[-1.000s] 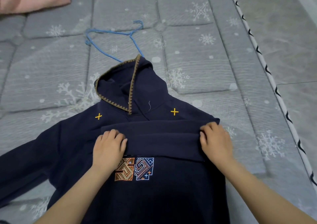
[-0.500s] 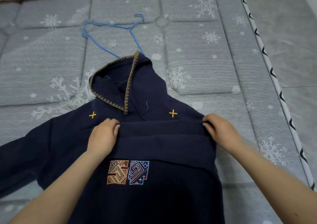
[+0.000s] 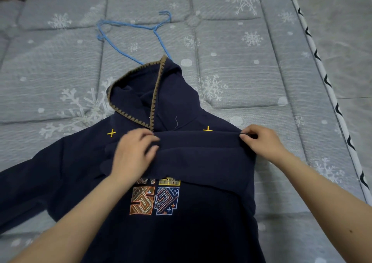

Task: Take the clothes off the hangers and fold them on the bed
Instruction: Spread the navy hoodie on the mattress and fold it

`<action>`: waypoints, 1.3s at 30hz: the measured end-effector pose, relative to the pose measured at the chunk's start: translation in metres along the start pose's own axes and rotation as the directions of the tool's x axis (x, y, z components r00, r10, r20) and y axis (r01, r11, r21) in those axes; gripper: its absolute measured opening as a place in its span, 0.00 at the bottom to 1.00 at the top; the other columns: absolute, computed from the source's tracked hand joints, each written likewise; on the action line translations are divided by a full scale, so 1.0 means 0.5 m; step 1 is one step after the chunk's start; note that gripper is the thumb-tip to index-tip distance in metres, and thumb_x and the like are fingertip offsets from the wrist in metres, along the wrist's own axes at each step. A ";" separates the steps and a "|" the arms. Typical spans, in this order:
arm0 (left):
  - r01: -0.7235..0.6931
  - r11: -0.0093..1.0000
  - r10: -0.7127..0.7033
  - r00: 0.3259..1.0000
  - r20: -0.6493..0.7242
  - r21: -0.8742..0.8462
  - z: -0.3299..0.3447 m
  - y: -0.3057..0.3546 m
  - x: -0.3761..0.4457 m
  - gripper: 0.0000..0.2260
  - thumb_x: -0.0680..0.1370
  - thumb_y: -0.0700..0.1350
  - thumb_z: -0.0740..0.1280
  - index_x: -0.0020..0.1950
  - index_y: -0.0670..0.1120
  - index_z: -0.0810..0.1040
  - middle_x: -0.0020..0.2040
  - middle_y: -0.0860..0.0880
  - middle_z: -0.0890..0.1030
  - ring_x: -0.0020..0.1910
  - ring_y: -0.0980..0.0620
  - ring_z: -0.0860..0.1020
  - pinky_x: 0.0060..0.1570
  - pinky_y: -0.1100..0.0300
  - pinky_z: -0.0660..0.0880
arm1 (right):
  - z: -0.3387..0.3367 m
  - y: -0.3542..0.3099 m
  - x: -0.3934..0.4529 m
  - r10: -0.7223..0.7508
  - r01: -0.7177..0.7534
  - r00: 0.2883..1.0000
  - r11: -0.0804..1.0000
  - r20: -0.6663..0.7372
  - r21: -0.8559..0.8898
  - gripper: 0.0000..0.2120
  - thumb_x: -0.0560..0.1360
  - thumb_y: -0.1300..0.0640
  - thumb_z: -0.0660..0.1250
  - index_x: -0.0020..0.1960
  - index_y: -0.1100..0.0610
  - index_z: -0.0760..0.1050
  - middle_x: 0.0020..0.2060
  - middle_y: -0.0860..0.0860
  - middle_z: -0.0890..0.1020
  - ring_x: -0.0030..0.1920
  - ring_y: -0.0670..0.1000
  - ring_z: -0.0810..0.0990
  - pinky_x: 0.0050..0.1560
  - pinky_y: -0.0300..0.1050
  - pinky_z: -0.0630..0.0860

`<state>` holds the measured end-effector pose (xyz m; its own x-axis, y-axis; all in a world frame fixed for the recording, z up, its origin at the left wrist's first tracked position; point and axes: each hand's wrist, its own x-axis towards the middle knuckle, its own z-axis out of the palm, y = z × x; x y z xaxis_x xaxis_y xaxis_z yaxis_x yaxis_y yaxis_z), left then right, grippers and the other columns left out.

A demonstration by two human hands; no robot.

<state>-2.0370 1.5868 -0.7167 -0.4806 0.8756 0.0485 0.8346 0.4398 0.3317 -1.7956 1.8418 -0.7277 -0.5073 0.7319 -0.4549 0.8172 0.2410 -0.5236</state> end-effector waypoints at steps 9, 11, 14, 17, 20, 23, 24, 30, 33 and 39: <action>-0.534 0.843 0.530 0.803 0.272 -0.067 0.137 0.183 -0.038 0.15 0.63 0.58 0.75 0.46 0.54 0.84 0.44 0.55 0.78 0.42 0.53 0.77 0.42 0.61 0.74 | -0.047 0.011 -0.004 0.001 -0.001 0.998 1.000 0.065 0.000 0.05 0.73 0.59 0.70 0.42 0.49 0.78 0.45 0.45 0.77 0.52 0.48 0.76 0.59 0.46 0.71; -0.491 0.868 0.491 0.824 0.284 -0.076 0.157 0.178 -0.058 0.14 0.60 0.54 0.80 0.43 0.54 0.84 0.42 0.55 0.78 0.39 0.53 0.76 0.35 0.64 0.74 | -0.049 0.016 -0.006 -0.036 0.038 0.998 0.999 0.057 -0.033 0.04 0.73 0.58 0.69 0.42 0.50 0.78 0.45 0.45 0.77 0.51 0.47 0.75 0.58 0.45 0.71; -0.387 0.913 0.407 0.888 0.214 -0.129 0.174 0.169 -0.071 0.12 0.61 0.44 0.81 0.41 0.52 0.84 0.38 0.53 0.76 0.36 0.55 0.71 0.27 0.64 0.68 | -0.044 0.020 -0.002 -0.038 0.040 0.999 0.997 0.031 -0.063 0.04 0.74 0.57 0.69 0.42 0.49 0.78 0.44 0.46 0.80 0.47 0.47 0.77 0.52 0.45 0.73; -0.455 0.884 0.467 0.867 0.175 -0.107 0.179 0.174 -0.089 0.12 0.64 0.40 0.79 0.44 0.51 0.83 0.40 0.52 0.67 0.37 0.55 0.66 0.23 0.63 0.63 | -0.038 0.024 0.010 0.041 -0.042 0.999 0.999 -0.036 -0.027 0.04 0.75 0.58 0.67 0.43 0.51 0.79 0.41 0.48 0.81 0.44 0.49 0.78 0.45 0.41 0.70; -0.618 0.779 0.625 0.753 0.206 -0.103 0.185 0.190 -0.126 0.11 0.64 0.42 0.76 0.44 0.51 0.83 0.40 0.53 0.65 0.36 0.56 0.66 0.24 0.64 0.64 | -0.025 0.024 0.015 0.119 -0.120 0.985 0.993 -0.122 -0.005 0.05 0.75 0.59 0.66 0.42 0.51 0.77 0.41 0.49 0.80 0.45 0.50 0.77 0.46 0.42 0.71; -0.629 0.767 0.640 0.737 0.218 -0.125 0.190 0.183 -0.142 0.07 0.65 0.47 0.78 0.40 0.53 0.82 0.37 0.55 0.72 0.33 0.57 0.70 0.30 0.65 0.65 | -0.014 0.018 0.008 0.147 -0.158 0.982 0.984 -0.122 -0.085 0.05 0.74 0.57 0.64 0.43 0.49 0.77 0.45 0.49 0.82 0.50 0.53 0.78 0.49 0.47 0.75; -0.620 0.775 0.631 0.749 0.202 -0.124 0.186 0.175 -0.142 0.03 0.69 0.50 0.74 0.39 0.54 0.82 0.37 0.55 0.73 0.33 0.57 0.71 0.32 0.65 0.66 | -0.013 0.015 0.004 0.130 -0.144 0.985 0.982 -0.113 -0.126 0.06 0.74 0.57 0.63 0.45 0.49 0.78 0.47 0.49 0.82 0.51 0.54 0.78 0.50 0.47 0.74; -0.377 0.922 0.378 0.926 -0.001 -0.084 0.129 0.099 -0.144 0.07 0.74 0.52 0.68 0.48 0.50 0.80 0.47 0.52 0.77 0.45 0.53 0.75 0.47 0.58 0.71 | 0.030 -0.067 -0.016 -0.334 0.306 0.943 0.872 -0.008 -0.381 0.13 0.73 0.49 0.63 0.56 0.48 0.77 0.55 0.45 0.78 0.60 0.50 0.72 0.61 0.46 0.56; -0.289 0.957 0.289 0.957 0.018 0.021 0.116 0.050 -0.152 0.13 0.70 0.50 0.73 0.53 0.49 0.80 0.54 0.50 0.78 0.53 0.50 0.75 0.53 0.55 0.73 | 0.092 -0.132 -0.013 -0.332 0.371 0.921 0.908 0.204 -0.195 0.15 0.75 0.47 0.65 0.59 0.49 0.74 0.50 0.43 0.79 0.55 0.47 0.75 0.63 0.45 0.63; -0.211 0.977 0.208 0.976 0.058 0.032 0.115 0.027 -0.167 0.20 0.62 0.43 0.80 0.53 0.48 0.81 0.45 0.51 0.80 0.37 0.52 0.77 0.32 0.61 0.75 | 0.151 -0.187 0.002 -0.249 0.403 0.900 0.787 0.357 -0.467 0.09 0.75 0.48 0.65 0.53 0.50 0.76 0.47 0.46 0.75 0.54 0.50 0.76 0.54 0.44 0.66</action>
<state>-1.9701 1.5313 -0.7703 -0.2796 0.9581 0.0618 0.9252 0.2517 0.2839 -1.8932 1.7720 -0.7336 -0.7580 0.3713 -0.5362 0.5665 0.7822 -0.2593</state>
